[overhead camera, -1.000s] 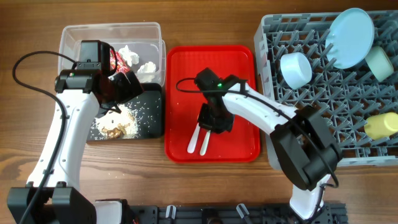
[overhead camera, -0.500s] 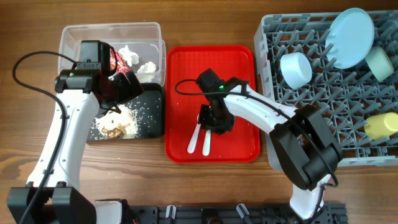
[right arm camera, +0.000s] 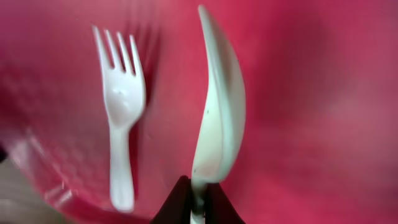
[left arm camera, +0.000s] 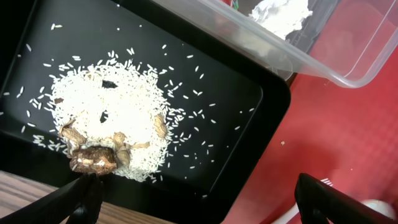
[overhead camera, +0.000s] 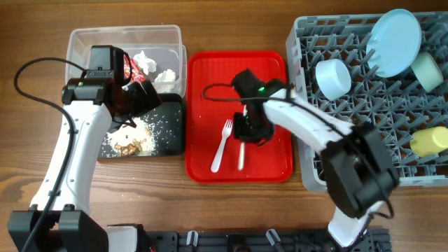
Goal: Sort waste into correct bins and load items into the dishwasher rack
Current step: 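Carry the spoon to the rack and drop it in with the right gripper, then return the right gripper to the red tray and grasp the white fork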
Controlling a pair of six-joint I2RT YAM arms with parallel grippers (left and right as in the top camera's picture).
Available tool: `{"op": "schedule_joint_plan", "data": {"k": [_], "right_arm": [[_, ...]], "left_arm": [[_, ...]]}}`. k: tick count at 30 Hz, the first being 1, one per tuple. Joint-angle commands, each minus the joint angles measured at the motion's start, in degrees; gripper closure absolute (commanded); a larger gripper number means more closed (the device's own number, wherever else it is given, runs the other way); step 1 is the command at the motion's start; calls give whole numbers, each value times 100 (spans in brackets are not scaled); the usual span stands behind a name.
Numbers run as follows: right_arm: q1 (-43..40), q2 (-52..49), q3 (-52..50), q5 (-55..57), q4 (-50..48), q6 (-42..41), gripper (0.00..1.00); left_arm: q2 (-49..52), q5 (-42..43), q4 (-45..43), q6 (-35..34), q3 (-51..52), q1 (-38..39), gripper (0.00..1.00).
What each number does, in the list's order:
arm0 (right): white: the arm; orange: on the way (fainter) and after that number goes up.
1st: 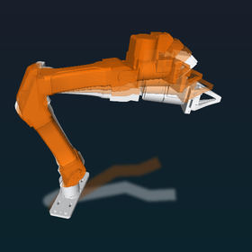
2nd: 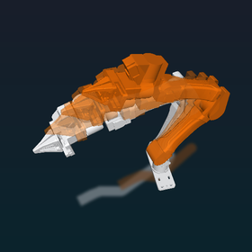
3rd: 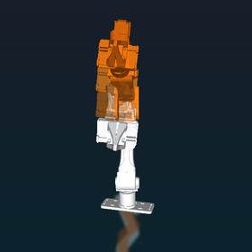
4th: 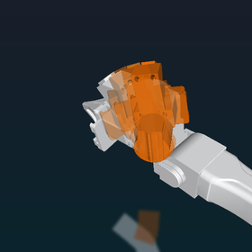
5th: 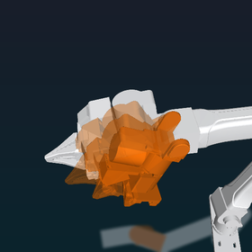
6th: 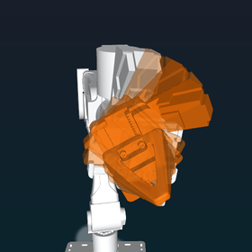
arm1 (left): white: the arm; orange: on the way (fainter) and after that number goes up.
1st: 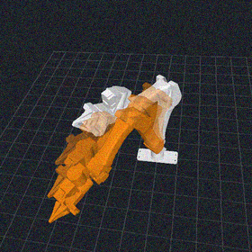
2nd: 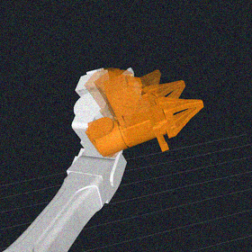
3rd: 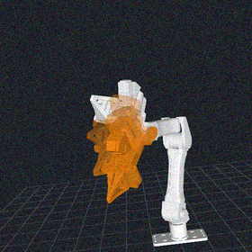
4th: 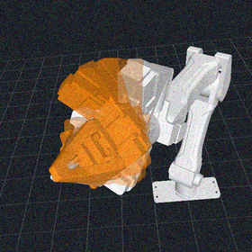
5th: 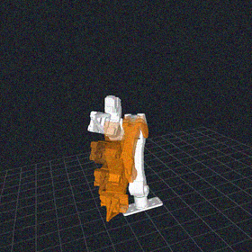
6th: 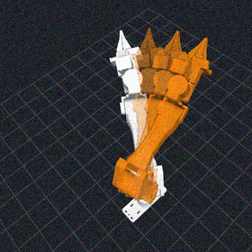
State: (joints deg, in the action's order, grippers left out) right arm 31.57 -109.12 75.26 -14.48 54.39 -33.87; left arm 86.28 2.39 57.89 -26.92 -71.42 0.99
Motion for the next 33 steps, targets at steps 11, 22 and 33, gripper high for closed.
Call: {"op": "schedule_joint_plan", "data": {"k": [11,22,33], "right_arm": [[-2647,1569,723,1394,1613,3198,96],[-2677,1569,-136,1593,1058,3217,60],[-1143,1381,658,-186,470,1864,42]], "left_arm": [[-79,-52,2,-55,-7,-37,0],[-79,-55,2,-55,-7,-37,0],[-79,-55,0,-55,-7,-37,0]]}}
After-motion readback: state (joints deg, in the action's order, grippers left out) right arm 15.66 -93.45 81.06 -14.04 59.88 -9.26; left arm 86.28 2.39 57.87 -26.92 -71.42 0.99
